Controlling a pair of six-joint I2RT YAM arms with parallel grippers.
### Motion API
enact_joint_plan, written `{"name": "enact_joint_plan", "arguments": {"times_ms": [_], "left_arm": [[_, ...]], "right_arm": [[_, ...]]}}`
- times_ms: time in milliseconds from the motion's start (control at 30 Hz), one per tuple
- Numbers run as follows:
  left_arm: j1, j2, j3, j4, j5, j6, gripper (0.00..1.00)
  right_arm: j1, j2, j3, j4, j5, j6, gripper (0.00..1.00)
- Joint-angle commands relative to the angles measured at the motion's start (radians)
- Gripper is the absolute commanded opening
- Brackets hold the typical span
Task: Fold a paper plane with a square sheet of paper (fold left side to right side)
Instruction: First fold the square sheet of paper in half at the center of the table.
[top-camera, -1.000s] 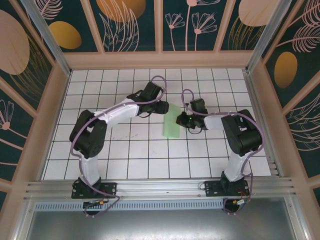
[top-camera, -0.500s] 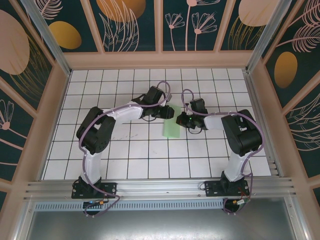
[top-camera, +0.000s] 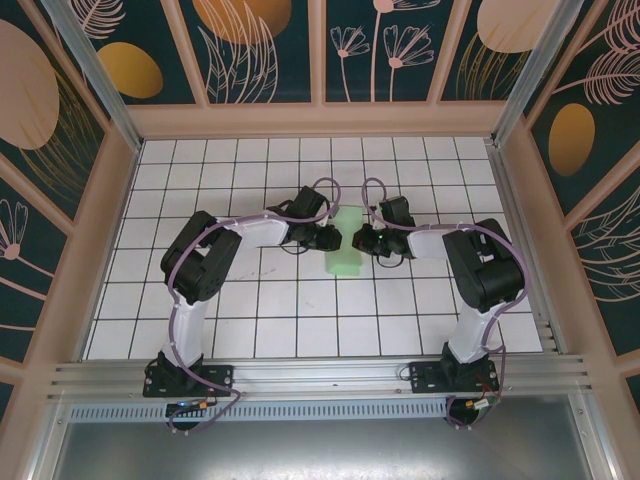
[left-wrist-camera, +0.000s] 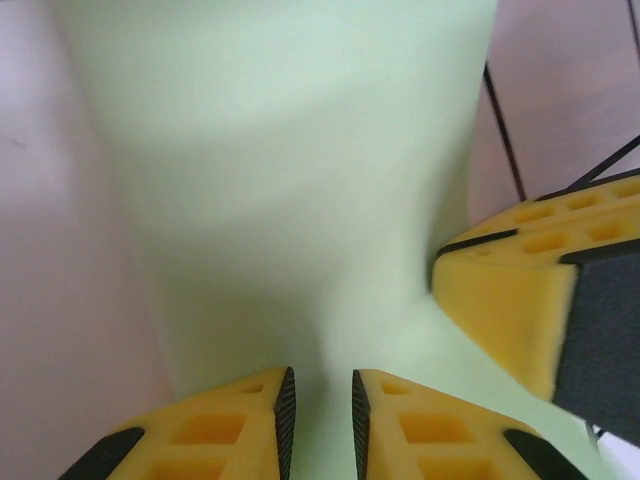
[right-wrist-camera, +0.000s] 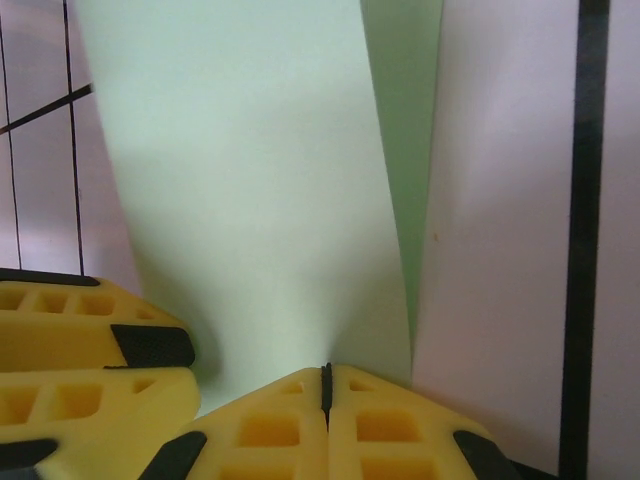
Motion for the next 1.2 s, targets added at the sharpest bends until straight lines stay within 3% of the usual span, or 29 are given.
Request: {"name": "enact_joint_plan", "arguments": {"times_ms": [0,433,633,867,1167], "left_arm": [[0.004,0.013,-0.033,0.001,-0.037,0.018,0.26],[0.096,-0.143,-0.174,0.029,-0.061,0.021,0.24],[0.095,-0.185,-0.163,0.127,0.040,0.008,0.22],[0.057,-0.090,-0.085,0.170,0.135,0.002,0.22],[0.030,-0.005,-0.040,0.203,0.146,-0.007,0.20]], "right_arm": [[0.006,0.048,-0.018,-0.165,0.074,-0.038,0.05],[0.006,0.048,-0.024,-0.165,0.067,-0.043,0.05],[0.007,0.051,-0.018,-0.164,0.064,-0.042,0.05],[0.012,0.050,-0.011,-0.166,0.064,-0.038,0.05],[0.018,0.050,-0.010,-0.170,0.063,-0.040,0.05]]}}
